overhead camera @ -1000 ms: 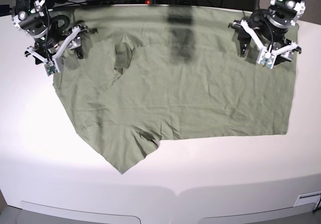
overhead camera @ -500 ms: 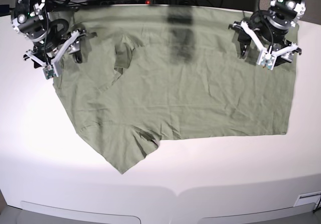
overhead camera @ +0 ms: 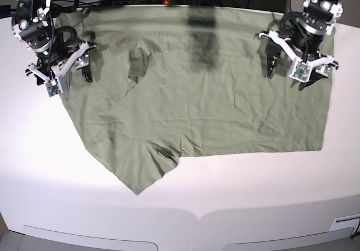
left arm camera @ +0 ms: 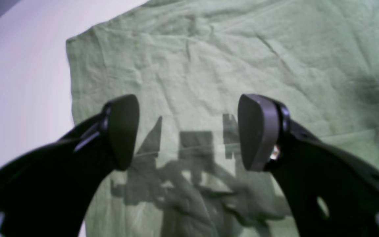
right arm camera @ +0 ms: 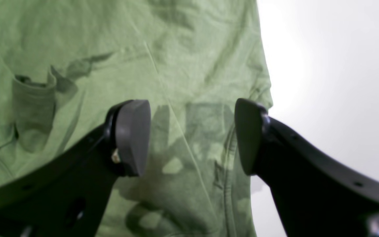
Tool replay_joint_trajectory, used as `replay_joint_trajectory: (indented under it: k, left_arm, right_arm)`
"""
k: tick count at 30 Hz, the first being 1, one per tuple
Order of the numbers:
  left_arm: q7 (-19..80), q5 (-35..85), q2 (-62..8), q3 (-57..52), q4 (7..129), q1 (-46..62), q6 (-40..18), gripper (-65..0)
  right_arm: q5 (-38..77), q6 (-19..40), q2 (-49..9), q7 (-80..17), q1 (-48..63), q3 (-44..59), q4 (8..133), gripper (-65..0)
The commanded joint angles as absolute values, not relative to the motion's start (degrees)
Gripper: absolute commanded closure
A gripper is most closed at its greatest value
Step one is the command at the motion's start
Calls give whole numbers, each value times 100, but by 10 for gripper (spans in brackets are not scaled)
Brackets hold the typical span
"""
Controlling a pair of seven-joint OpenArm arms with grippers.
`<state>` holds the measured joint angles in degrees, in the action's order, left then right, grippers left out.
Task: Fold the T-shirt properly
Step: 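Release the folded edge and raise both grippers, then move both grippers to the hem corners of the shirt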
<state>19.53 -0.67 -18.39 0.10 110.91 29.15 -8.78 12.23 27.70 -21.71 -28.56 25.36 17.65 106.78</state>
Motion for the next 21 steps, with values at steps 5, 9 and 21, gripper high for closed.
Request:
replay_joint_trajectory:
  k: [5, 9, 21]
  left_arm:
    - [1846, -110, -1890, -5, 11207, 2818, -840, -454]
    - [2517, -110, -1894, -8, 11207, 2432, -840, -454]
    - [3162, -102, -2324, -8, 10036, 172, -849, -453]
  right_arm:
    - [1273, 2753, -2235, -2947, 2285, 1809, 10790, -396]
    - [1817, 2753, -2235, -3354, 1918, 1809, 10790, -397]
    - [2617, 2755, -2239, -4211, 720, 1809, 10790, -396]
